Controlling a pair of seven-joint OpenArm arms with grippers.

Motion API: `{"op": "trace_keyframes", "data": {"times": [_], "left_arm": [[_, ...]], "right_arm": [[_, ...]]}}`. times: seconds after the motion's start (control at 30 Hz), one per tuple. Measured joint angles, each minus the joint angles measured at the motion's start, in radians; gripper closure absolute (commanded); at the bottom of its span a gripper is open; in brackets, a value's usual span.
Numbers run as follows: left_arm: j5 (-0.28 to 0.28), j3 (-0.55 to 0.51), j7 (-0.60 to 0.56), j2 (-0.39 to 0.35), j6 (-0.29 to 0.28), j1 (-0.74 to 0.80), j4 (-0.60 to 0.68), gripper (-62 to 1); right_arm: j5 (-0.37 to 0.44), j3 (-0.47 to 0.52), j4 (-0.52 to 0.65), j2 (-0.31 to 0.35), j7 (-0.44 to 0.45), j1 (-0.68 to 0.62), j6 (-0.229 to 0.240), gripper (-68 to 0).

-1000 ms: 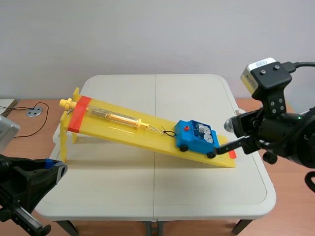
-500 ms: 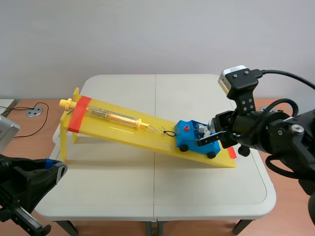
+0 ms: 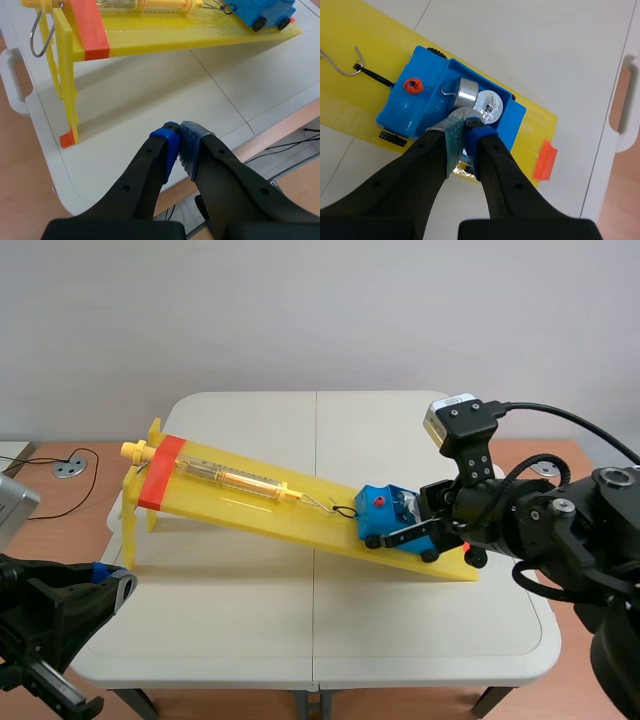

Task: Place the four metal weights on the blue cart on the ramp.

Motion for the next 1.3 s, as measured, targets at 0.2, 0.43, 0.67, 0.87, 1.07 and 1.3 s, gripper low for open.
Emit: {"op": "trace_keyframes", "data": {"times": [0.2, 0.43, 0.67, 0.87, 1.07, 1.3], "left_arm": [[0.0, 0.0, 0.0, 0.0, 0.0, 0.0, 0.0, -2.7], [0.0, 0.0, 0.0, 0.0, 0.0, 0.0, 0.0, -2.7], [0.0, 0.0, 0.0, 0.0, 0.0, 0.0, 0.0, -2.7], [0.0, 0.0, 0.0, 0.0, 0.0, 0.0, 0.0, -2.7], [0.0, 0.0, 0.0, 0.0, 0.0, 0.0, 0.0, -2.7], [0.001, 0.0, 0.01, 0.015, -0.045, 0.0, 0.003, -2.7]], "right_arm": [[-0.002, -0.001, 0.0, -0.005, 0.0, 0.012, 0.0, -0.7], [-0.003, -0.001, 0.0, -0.005, 0.0, 0.015, 0.026, -12.2], [0.001, -0.001, 0.0, -0.005, 0.0, 0.015, 0.1, -17.6], [0.079, 0.018, 0.029, 0.002, -0.016, 0.004, 0.114, -11.6], [0.151, 0.106, 0.177, 0.072, -0.034, -0.085, 0.114, -0.6], [0.175, 0.249, 0.32, 0.169, -0.034, -0.249, 0.14, -0.6]]}}
